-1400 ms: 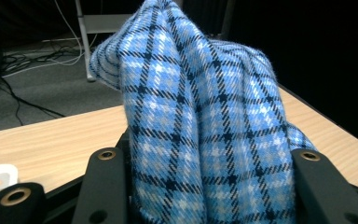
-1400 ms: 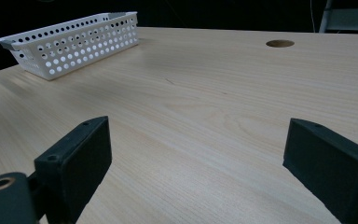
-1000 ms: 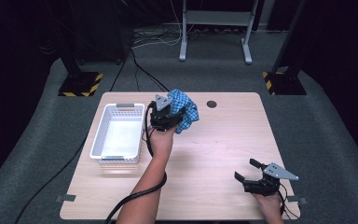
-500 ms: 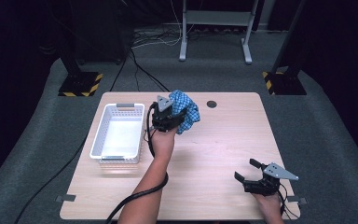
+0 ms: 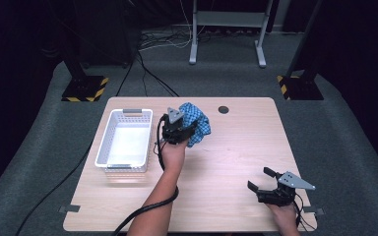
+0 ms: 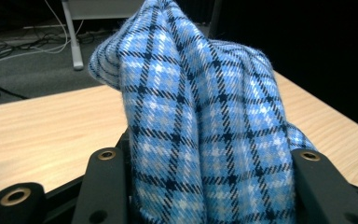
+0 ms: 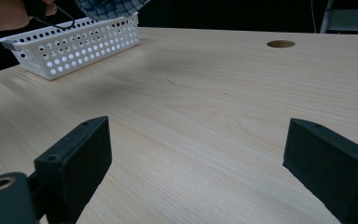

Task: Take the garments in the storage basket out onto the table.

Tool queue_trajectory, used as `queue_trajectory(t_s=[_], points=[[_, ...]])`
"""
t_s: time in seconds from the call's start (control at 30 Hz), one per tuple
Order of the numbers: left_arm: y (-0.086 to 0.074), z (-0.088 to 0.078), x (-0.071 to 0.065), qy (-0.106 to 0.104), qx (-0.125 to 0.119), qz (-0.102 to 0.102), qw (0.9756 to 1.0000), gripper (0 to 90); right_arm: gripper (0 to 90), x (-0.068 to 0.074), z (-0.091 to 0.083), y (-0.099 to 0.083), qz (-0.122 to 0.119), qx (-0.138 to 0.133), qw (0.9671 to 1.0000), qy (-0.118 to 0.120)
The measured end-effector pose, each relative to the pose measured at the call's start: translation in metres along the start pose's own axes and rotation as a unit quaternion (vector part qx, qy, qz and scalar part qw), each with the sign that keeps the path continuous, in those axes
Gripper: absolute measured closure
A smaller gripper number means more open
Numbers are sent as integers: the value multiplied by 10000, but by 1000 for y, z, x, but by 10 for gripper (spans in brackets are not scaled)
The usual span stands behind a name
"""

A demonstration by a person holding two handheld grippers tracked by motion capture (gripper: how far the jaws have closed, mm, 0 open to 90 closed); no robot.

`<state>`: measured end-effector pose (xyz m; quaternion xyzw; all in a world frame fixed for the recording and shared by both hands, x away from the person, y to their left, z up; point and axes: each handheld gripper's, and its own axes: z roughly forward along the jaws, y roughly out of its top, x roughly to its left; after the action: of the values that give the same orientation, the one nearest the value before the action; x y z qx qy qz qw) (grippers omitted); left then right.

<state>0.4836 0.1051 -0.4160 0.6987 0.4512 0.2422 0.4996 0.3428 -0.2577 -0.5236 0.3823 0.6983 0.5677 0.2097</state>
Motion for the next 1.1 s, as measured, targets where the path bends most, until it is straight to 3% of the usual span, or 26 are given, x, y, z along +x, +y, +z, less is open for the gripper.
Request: queue_trajectory(t_s=[1.1], points=[[-40,24,-1,-21,407,-8,9992,512,68,0,0,0,17,0,10000,11]])
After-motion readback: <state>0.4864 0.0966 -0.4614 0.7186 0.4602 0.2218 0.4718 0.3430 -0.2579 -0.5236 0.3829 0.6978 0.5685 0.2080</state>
